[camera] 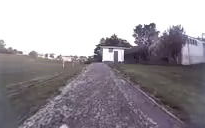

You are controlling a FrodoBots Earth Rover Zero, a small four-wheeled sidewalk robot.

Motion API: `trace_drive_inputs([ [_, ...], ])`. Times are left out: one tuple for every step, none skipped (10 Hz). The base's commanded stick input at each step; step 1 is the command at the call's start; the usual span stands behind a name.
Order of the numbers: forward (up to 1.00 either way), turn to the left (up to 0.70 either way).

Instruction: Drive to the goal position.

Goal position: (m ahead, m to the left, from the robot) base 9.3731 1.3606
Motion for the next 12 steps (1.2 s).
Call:
trace_drive_inputs([
  [0.70, 0.00],
  [0.70, 0.00],
  [0.70, 0.00],
  [0.70, 0.00],
  [0.70, 0.00],
  [0.70, 0.00],
  [0.70, 0.00],
  [0.70, 0.00],
  [0.70, 0.00],
  [0.70, 0.00],
  [0.70, 0.00],
  [0.70, 0.00],
])
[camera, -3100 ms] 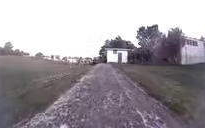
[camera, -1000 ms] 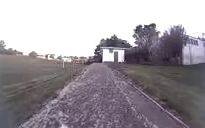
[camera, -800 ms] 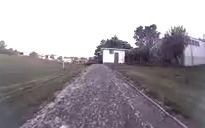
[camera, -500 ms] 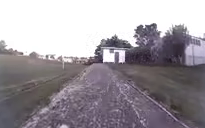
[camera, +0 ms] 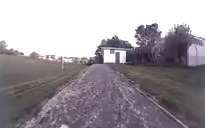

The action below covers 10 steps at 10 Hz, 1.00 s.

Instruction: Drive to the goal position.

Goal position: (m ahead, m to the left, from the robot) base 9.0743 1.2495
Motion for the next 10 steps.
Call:
trace_drive_inputs([
  [0.70, 0.00],
  [0.70, 0.00],
  [0.70, 0.00],
  [0.70, 0.00],
  [0.70, 0.00],
  [0.70, 0.00],
  [0.70, 0.00],
  [0.70, 0.00],
  [0.70, 0.00],
  [0.70, 0.00],
])
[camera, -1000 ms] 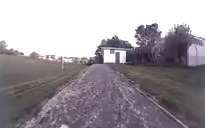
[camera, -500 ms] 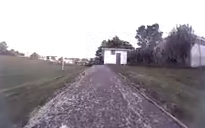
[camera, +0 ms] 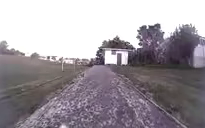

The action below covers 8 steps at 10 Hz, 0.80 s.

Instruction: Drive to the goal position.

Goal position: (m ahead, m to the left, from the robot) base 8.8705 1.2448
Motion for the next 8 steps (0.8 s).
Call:
trace_drive_inputs([
  [0.70, 0.00],
  [0.70, 0.00],
  [0.70, 0.00],
  [0.70, 0.00],
  [0.70, 0.00],
  [0.70, 0.00],
  [0.70, 0.00],
  [0.70, 0.00],
])
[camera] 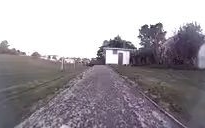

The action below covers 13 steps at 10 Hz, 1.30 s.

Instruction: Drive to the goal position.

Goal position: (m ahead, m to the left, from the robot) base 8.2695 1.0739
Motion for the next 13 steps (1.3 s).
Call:
trace_drive_inputs([
  [0.70, 0.00],
  [0.70, 0.00],
  [0.70, 0.00],
  [0.70, 0.00],
  [0.70, 0.00],
  [0.70, 0.00],
  [0.70, 0.00],
  [0.70, 0.00],
  [0.70, 0.00],
  [0.70, 0.00],
  [0.70, 0.00],
  [0.70, 0.00],
  [0.70, 0.00],
])
